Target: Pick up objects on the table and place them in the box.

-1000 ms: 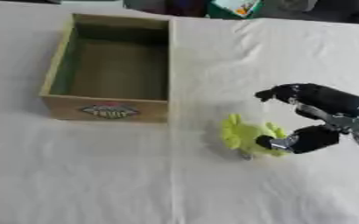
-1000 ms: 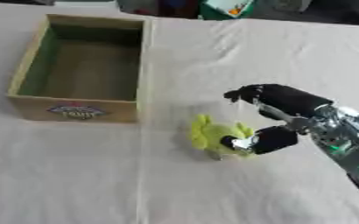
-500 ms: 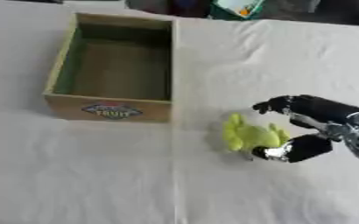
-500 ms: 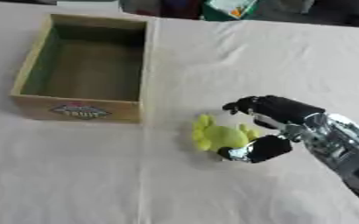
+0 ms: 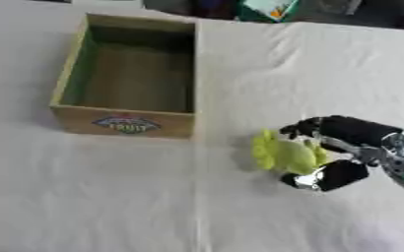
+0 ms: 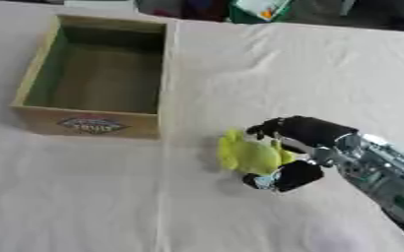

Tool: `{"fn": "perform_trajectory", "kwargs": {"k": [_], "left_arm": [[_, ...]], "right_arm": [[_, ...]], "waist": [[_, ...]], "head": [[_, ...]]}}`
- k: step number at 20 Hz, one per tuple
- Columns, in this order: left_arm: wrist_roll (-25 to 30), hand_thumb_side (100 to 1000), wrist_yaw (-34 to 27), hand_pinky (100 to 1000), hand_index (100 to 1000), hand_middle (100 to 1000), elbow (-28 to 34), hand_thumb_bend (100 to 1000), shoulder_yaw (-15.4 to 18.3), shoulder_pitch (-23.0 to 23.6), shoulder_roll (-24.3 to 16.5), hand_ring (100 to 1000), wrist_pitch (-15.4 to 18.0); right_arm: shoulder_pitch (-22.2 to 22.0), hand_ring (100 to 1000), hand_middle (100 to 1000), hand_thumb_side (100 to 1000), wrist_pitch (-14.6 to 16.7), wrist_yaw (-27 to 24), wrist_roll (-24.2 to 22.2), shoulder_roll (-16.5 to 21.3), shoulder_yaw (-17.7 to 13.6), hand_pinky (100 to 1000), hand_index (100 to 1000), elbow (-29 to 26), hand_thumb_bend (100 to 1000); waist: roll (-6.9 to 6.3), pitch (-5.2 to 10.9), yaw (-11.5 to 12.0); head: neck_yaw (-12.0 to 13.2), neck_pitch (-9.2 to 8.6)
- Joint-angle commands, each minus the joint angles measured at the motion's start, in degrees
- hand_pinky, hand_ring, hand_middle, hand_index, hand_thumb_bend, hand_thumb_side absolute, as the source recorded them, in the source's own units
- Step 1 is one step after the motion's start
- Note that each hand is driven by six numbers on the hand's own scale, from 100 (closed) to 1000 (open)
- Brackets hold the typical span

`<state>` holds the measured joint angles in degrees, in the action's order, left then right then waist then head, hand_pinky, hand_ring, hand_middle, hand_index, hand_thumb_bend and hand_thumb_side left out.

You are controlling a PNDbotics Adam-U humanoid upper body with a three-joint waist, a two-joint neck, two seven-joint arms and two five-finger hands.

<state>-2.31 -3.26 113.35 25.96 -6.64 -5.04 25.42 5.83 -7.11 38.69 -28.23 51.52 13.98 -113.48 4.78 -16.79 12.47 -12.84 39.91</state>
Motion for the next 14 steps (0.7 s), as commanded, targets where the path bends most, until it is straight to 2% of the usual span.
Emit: {"fn": "perform_trajectory", "kwargs": {"k": [1,10,14], "left_arm": [[0.2,613,0.2,486,678,541,1.2,100,-0.1,-0.5,-0.6,514,0.0],[0.6,614,0.2,486,678,542,1.2,100,-0.3,-0.6,-0.3,515,0.0],[0.7,612,0.2,486,677,542,1.2,100,-0.3,-0.6,-0.3,515,0.0]], "right_arm": [[0.5,859,782,796,-0.6,2.2,0.0,0.6,0.1,928,987,-1.1,393],[1.0,852,757,780,-1.6,4.6,-2.1,-0.1,2.5,923,968,-1.1,362],[1.1,830,703,756,-1.8,5.2,-2.3,-0.2,2.6,914,914,-1.1,290]], "waist": [[-0.14,0.68,0.1],[-0.12,0.41,0.8],[-0.11,0.37,0.9]], "head": [[-0.3,-0.44],[-0.7,-0.40],[-0.8,-0.46]]}}
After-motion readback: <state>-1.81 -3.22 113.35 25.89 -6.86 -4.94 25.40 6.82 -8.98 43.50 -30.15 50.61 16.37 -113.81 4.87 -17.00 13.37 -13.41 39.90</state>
